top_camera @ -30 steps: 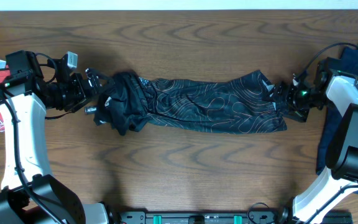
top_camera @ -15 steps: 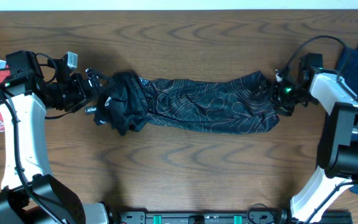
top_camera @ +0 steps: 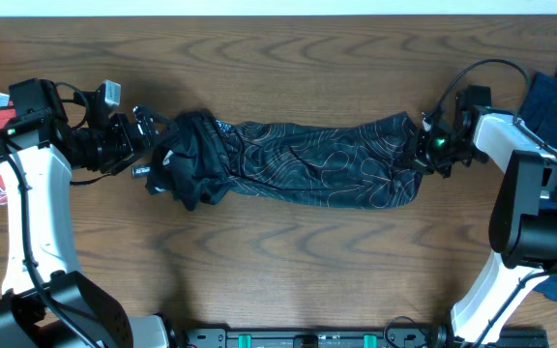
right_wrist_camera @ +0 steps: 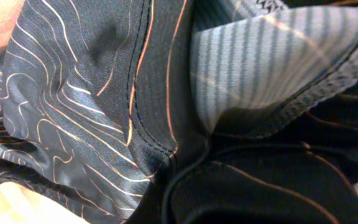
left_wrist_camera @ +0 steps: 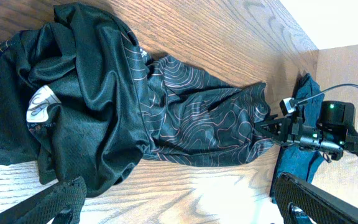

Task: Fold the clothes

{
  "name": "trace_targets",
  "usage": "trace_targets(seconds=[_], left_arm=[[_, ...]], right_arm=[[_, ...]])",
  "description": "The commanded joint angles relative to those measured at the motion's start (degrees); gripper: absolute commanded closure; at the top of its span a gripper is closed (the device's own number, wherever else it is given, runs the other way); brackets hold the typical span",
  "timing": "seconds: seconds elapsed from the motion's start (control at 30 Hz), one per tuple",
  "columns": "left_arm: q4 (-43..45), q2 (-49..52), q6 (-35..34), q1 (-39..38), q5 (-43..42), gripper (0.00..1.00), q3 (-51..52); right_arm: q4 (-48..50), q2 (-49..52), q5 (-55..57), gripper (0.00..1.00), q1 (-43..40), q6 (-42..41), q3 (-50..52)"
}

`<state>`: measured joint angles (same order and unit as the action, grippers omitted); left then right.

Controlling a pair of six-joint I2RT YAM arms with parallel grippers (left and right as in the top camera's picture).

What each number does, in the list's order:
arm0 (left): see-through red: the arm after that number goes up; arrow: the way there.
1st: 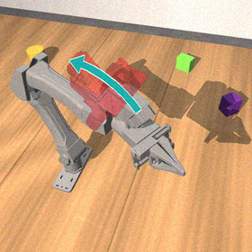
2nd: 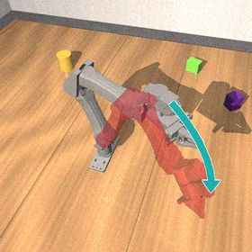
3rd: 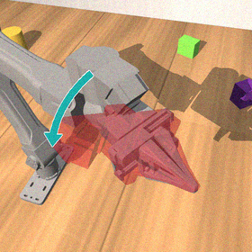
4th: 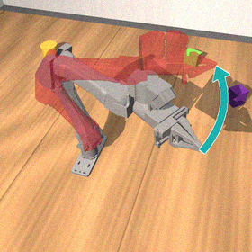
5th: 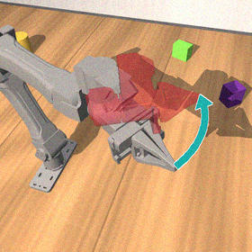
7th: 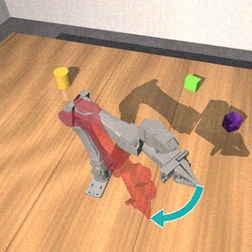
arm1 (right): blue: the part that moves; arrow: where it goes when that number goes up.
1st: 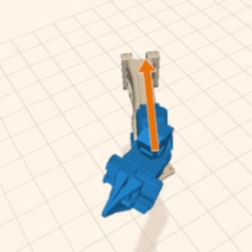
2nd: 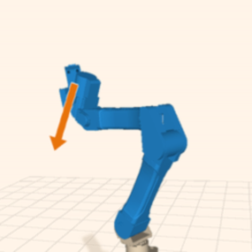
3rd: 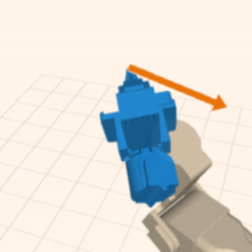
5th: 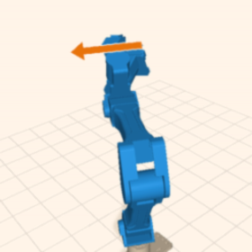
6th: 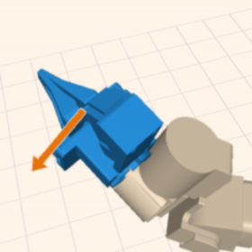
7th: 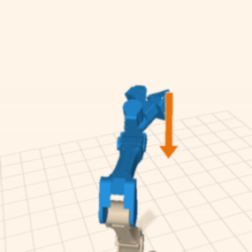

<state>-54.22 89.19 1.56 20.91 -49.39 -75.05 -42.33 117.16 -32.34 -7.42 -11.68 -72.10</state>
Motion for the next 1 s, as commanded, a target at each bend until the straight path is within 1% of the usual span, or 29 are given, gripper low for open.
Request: trace_targets(seconds=[0.0, 0.1, 0.27, 0.5, 0.77, 0.97], left_arm=[[-0.3, -0.1, 0.8, 0.1, -0.7, 0.02, -0.2], [-0.3, -0.1, 0.8, 0.1, -0.7, 0.02, -0.2], [-0.3, -0.1, 0.8, 0.1, -0.8, 0.02, -0.2], [-0.4, -0.1, 0.8, 0.1, -0.8, 0.02, -0.2], [-0.6, -0.1, 0.8, 0.1, -0.8, 0.02, -0.2], [-0.5, -0.1, 0.8, 0.1, -0.8, 0.02, -0.2]], right_arm=[[0.5, 0.9, 3.9, 0.99, -0.2, -0.1, 0.7], [0.3, 0.9, 4.2, 0.99, -1.9, -0.2, 0.5], [-1.5, 0.8, 3.4, 0.99, -7.7, 0.0, -0.7], [-5.2, 0.8, 3.4, 0.99, -14.0, 2.2, -5.0], [-9.9, 0.8, 6.6, 0.99, -16.4, 3.3, -13.1], [-18.2, 0.8, 7.0, 0.99, -14.3, 7.7, -19.7]])
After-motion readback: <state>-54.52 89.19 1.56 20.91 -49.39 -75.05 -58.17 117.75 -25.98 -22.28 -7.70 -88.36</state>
